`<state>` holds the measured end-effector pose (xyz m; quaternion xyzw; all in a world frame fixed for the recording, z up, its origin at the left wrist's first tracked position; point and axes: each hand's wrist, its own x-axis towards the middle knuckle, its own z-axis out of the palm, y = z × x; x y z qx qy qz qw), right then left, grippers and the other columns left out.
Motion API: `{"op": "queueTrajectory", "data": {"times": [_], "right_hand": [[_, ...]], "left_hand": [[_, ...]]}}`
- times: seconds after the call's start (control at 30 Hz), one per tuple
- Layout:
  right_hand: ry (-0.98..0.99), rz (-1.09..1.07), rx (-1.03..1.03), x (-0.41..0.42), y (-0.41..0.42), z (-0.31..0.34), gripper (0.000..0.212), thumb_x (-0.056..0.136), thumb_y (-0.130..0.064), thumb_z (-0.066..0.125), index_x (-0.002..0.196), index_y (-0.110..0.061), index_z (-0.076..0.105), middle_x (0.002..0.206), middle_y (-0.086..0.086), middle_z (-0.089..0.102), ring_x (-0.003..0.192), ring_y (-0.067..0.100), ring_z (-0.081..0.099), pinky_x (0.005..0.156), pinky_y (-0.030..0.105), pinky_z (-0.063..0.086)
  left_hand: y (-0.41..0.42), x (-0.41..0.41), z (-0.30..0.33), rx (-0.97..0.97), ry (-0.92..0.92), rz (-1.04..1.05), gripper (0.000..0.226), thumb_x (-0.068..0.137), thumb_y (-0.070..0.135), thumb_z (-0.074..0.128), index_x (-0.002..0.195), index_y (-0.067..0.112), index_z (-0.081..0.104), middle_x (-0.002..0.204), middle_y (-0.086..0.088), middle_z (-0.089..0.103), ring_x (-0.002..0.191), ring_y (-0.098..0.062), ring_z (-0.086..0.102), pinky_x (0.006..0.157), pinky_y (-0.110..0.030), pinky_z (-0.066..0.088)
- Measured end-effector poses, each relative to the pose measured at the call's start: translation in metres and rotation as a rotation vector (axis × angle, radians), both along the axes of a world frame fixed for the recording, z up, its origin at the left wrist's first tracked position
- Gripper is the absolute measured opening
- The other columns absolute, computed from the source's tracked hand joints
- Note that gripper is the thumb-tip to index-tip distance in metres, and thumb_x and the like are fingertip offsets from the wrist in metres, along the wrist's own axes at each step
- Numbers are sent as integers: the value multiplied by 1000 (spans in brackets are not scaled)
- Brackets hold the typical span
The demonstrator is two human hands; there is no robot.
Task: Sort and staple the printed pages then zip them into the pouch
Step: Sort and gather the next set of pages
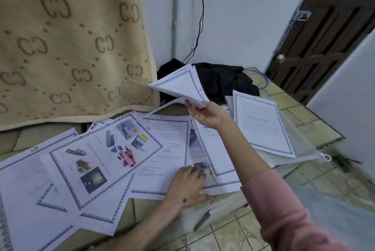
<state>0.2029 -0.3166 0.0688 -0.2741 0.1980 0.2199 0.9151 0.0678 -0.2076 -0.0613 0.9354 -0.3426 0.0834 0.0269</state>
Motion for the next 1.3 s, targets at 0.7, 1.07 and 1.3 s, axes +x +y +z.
{"op": "queueTrajectory", "data": {"times": [0.7,1.07,1.3], "right_hand": [[29,171,-519,-45,35,-49,18,94,-7,45,82,-2,57,56,11,66,48,22,64,43,24,52],[-221,265,-1130,-75,87,-106,18,84,1,62,99,10,56,109,33,61,76,36,60,70,42,49],[-160,263,-1057,-73,88,-107,49,86,-1,61,132,1,43,120,14,55,98,31,52,81,43,46]], "left_hand": [[79,-19,56,-1122,689,575,8,84,32,67,77,35,70,81,19,70,82,1,65,75,-8,45],[254,-17,9,-713,159,1450,47,94,43,45,133,17,48,146,-13,38,135,-31,32,107,-45,27],[310,-13,29,-954,274,1905,59,83,38,64,124,-2,48,127,-26,49,117,-41,46,96,-51,40]]}}
